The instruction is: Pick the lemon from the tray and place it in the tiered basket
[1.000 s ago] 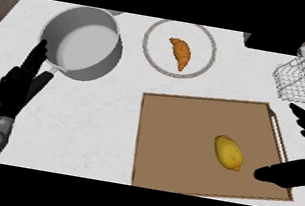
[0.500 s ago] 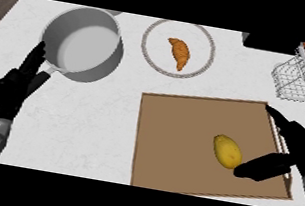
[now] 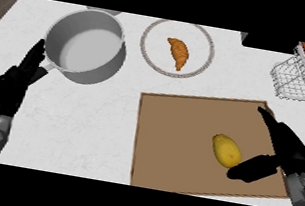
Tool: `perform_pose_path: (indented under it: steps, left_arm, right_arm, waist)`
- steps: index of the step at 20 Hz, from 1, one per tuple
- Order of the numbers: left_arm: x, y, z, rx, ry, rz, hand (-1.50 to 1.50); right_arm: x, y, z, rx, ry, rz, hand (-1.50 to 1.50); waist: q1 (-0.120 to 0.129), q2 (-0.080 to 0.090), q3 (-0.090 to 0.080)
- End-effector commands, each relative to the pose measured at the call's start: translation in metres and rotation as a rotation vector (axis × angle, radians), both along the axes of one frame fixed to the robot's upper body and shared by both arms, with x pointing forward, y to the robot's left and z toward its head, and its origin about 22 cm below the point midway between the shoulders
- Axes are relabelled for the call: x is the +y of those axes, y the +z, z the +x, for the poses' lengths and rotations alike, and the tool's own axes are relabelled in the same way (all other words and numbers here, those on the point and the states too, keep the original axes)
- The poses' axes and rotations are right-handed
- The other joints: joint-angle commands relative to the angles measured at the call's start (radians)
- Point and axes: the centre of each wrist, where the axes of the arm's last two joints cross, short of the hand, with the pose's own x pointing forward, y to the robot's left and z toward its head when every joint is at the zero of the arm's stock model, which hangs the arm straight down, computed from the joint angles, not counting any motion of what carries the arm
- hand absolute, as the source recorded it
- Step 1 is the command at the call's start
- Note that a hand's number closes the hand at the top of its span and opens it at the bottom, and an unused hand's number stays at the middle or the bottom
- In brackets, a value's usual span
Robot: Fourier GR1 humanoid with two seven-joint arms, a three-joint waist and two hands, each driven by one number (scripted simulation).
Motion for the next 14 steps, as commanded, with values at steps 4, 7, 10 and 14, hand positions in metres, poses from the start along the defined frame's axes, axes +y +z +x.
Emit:
perform_pose_path:
  steps: [4, 7, 10, 14]
  left_arm:
    - [0.007, 0.01, -0.004, 0.001, -0.018, -0.002, 0.0]
    - [-0.011, -0.004, 0.001, 0.004, 0.02, -0.007, 0.0]
    - [0.011, 0.003, 0.003, 0.011, 0.011, -0.01, 0.0]
    - [-0.012, 0.014, 0.0, 0.011, -0.001, -0.007, 0.0]
  right_arm:
    - [0.02, 0.007, 0.0, 0.059, -0.033, -0.108, -1.5]
    - [-0.002, 0.0, -0.003, 0.073, -0.044, -0.101, -1.5]
    - [0.025, -0.016, 0.0, 0.096, -0.043, -0.099, -1.5]
    - [0.027, -0.024, -0.014, 0.128, -0.051, -0.087, -1.5]
  waist:
    - [0.005, -0.001, 0.0]
    - [-0.001, 0.0, 0.0]
    - [0.003, 0.001, 0.0]
    - [-0.002, -0.001, 0.0]
